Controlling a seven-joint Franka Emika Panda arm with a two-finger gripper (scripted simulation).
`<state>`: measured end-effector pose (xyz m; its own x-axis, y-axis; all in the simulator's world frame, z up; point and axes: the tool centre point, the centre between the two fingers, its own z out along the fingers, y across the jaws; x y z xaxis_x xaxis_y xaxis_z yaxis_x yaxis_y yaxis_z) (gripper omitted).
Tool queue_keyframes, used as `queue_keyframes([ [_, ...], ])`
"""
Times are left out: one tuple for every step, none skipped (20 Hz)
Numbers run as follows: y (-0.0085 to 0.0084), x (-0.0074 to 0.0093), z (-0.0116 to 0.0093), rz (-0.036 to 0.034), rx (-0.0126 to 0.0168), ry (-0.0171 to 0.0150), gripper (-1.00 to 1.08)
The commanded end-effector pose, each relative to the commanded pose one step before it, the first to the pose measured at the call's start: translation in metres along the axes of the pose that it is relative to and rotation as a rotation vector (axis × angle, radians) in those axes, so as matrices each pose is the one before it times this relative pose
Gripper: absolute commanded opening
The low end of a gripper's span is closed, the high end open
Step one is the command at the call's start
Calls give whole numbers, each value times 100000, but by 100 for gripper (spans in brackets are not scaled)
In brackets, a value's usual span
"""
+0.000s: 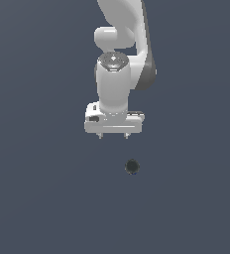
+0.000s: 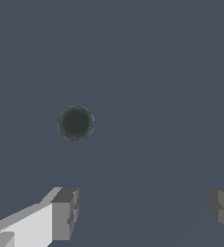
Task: Pick up the object and move it to a goal position.
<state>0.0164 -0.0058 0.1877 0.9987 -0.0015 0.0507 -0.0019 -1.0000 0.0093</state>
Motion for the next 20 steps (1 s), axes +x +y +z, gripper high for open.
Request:
queue_keyframes([
  [1, 0, 0, 0, 0, 0, 100],
  [-13, -27, 37, 29, 23, -114, 100],
  [-29, -77, 125, 102, 78, -362, 100],
  [-45, -129, 200, 181, 126, -589, 100],
  [-57, -184, 259, 281, 170, -794, 100],
  [-52, -226, 288, 400, 201, -926, 100],
  [-27, -210, 226, 438, 176, -788, 100],
  [0, -182, 150, 450, 143, -603, 100],
  [21, -135, 66, 400, 98, -368, 100],
  [29, -78, 1, 284, 51, -147, 100],
  [15, -18, -25, 97, 7, 12, 100],
  [-1, 29, -18, -79, -22, 87, 100],
  [-31, 60, 17, -243, -36, 81, 100],
  [-56, 80, 56, -373, -42, 48, 100],
  [-81, 99, 95, -500, -48, 14, 100],
  [-109, 121, 133, -638, -54, -12, 100],
  [-135, 144, 171, -775, -60, -34, 100],
  [-159, 168, 206, -912, -66, -48, 100],
  [-182, 194, 235, -1048, -73, -48, 100],
  [-206, 226, 265, -1205, -82, -34, 100],
])
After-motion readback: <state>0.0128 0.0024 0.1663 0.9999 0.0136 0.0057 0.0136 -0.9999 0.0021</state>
